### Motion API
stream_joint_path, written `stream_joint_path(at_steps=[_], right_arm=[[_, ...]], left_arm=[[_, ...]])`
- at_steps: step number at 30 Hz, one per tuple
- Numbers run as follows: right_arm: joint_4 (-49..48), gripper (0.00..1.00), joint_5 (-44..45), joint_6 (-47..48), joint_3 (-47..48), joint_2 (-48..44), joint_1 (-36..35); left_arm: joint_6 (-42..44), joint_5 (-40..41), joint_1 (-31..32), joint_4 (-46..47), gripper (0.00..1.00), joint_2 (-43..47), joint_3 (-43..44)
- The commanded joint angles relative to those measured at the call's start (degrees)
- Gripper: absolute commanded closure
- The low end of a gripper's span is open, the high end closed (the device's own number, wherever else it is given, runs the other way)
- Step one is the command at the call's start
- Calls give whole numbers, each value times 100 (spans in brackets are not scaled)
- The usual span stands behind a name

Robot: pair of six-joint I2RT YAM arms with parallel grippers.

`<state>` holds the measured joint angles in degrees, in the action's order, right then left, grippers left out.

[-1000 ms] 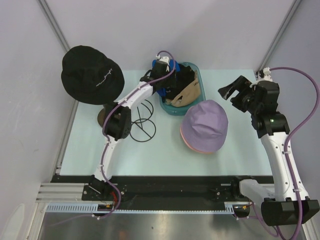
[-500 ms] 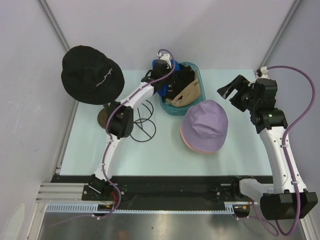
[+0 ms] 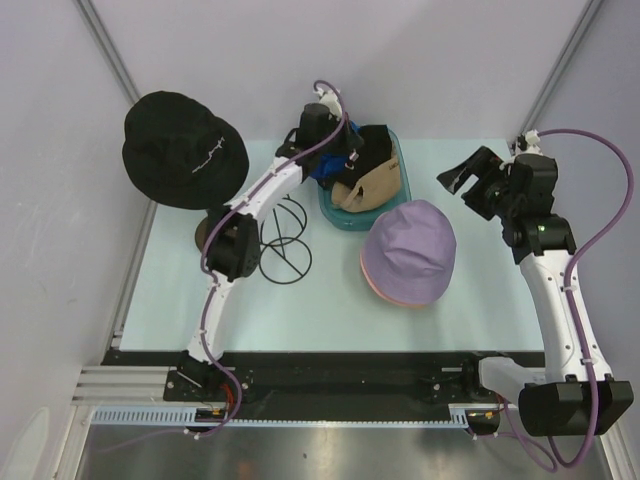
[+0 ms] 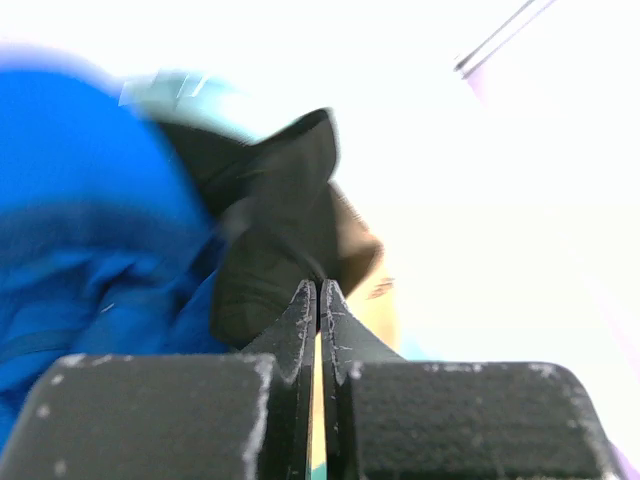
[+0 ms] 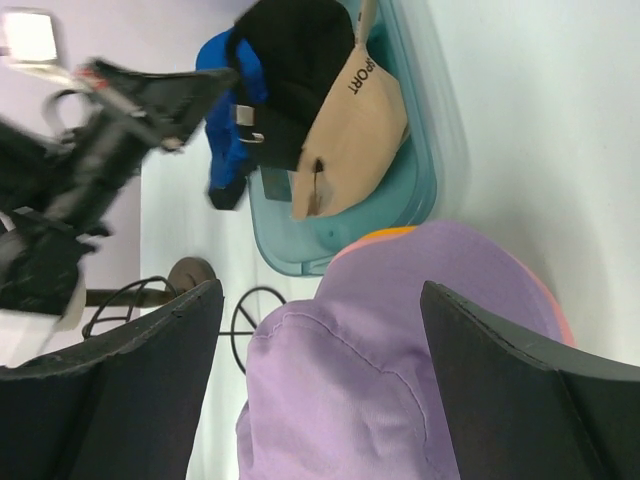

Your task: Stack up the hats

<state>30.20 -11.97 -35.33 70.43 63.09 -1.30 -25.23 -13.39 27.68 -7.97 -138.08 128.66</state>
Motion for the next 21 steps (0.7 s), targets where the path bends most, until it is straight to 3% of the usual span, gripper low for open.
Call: stream_joint_path(at_steps=[1,21], right_arm=[[-470,14,-78,35,67,-130,86],[-1086,15,-640,-26,-267,-447,297]], left_arm=[[-175,-401,36,727,100,1388,177],[-447,-850,176,700,100,2917,115]])
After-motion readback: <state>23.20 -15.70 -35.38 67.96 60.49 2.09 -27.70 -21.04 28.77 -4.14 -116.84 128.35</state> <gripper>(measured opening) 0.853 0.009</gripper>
